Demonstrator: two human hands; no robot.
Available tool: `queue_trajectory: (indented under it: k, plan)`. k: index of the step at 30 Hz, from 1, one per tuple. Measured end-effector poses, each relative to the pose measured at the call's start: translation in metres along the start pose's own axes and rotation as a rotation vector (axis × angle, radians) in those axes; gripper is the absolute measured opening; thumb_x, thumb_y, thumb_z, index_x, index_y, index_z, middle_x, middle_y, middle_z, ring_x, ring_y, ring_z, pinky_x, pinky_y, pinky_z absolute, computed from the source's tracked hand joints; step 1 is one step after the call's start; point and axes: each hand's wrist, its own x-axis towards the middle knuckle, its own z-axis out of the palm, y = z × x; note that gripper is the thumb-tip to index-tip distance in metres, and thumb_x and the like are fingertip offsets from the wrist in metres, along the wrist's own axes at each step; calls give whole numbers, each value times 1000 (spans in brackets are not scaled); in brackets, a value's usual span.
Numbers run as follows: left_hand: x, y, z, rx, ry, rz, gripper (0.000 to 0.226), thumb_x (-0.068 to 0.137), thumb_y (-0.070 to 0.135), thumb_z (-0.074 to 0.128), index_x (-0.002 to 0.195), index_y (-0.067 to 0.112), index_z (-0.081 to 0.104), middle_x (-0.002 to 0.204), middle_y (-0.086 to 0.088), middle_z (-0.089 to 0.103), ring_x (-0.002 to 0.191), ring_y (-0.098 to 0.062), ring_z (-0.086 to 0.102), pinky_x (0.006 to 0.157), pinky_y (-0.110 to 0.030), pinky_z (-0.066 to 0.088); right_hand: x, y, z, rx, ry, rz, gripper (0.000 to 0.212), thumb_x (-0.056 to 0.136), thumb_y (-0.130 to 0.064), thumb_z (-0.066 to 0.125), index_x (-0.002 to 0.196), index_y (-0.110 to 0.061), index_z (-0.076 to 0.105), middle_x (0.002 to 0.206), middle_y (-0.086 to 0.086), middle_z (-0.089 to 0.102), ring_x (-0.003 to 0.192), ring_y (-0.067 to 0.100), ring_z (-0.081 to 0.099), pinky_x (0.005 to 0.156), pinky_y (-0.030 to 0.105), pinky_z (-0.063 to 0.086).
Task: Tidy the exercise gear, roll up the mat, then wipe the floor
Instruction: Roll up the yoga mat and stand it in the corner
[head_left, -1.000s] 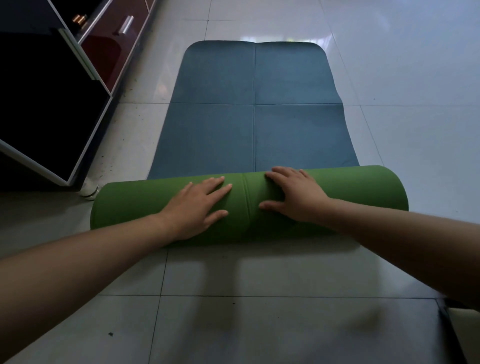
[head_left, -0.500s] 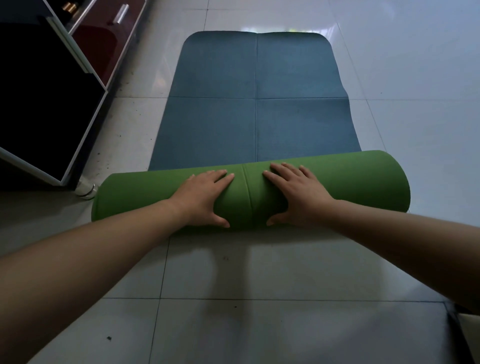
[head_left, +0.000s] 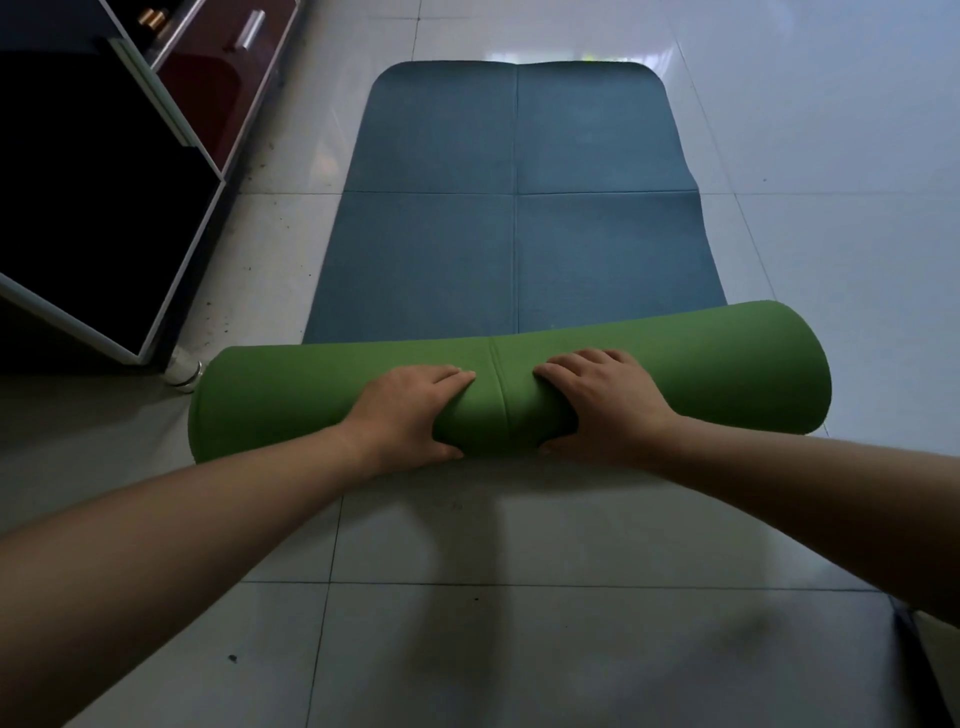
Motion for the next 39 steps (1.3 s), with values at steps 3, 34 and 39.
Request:
queue_trajectory:
  k: [3, 34, 39]
  plan:
    - [-6, 4, -2, -4, 20, -1, 85, 71, 50, 71, 143, 26, 32, 144, 6, 41, 128, -19, 42, 98, -30, 39, -7, -4, -3, -3, 6, -1, 81, 71, -66, 61, 136, -25, 37, 137, -3, 46, 123, 21, 42, 101, 34, 31]
    - [-28, -2, -16, -317, -274, 23, 88, 66, 49, 78, 141, 37, 32, 143, 14, 41, 130, -10, 38, 107, -29, 32, -30, -13, -18, 235, -155, -15, 91, 59, -74, 65, 134, -30, 41, 130, -8, 52, 117, 16, 46, 97, 32, 41]
    - [-25, -9, -7, -311, -101, 56, 73, 78, 40, 71, 141, 33, 35, 148, 9, 35, 135, -11, 32, 112, -32, 30, -15, -2, -18, 245, -116, 114, 89, 61, -74, 65, 134, -29, 42, 134, -5, 50, 121, 19, 48, 98, 34, 42]
